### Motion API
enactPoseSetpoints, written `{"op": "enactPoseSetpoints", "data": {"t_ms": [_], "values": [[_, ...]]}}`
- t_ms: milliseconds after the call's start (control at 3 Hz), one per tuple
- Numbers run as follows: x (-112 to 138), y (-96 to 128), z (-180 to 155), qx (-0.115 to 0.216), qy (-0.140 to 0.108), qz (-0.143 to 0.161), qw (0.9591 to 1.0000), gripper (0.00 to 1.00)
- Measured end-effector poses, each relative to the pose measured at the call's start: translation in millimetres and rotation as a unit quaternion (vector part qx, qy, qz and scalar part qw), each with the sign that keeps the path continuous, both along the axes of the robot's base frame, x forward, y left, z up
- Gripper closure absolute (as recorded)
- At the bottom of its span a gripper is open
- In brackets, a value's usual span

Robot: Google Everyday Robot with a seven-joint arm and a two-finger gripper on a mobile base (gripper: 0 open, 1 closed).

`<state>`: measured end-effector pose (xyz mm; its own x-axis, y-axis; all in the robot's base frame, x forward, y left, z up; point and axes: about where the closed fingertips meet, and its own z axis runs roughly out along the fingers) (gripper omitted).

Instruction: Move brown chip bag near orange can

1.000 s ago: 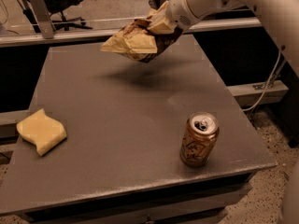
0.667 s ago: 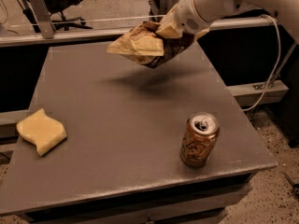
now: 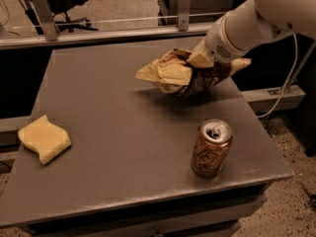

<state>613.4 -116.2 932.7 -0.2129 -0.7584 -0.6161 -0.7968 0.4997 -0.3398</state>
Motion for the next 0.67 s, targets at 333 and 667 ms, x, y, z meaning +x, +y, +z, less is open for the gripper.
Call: {"op": "enactPoseSetpoints", "data": {"t_ms": [333, 667], "values": [[-24.8, -21.6, -17.6, -0.012, 0.023, -0.017, 0.9995, 1.0], [-48.4, -36.0, -34.9, -0.019, 0.044, -0.024, 0.9985, 1.0]]}}
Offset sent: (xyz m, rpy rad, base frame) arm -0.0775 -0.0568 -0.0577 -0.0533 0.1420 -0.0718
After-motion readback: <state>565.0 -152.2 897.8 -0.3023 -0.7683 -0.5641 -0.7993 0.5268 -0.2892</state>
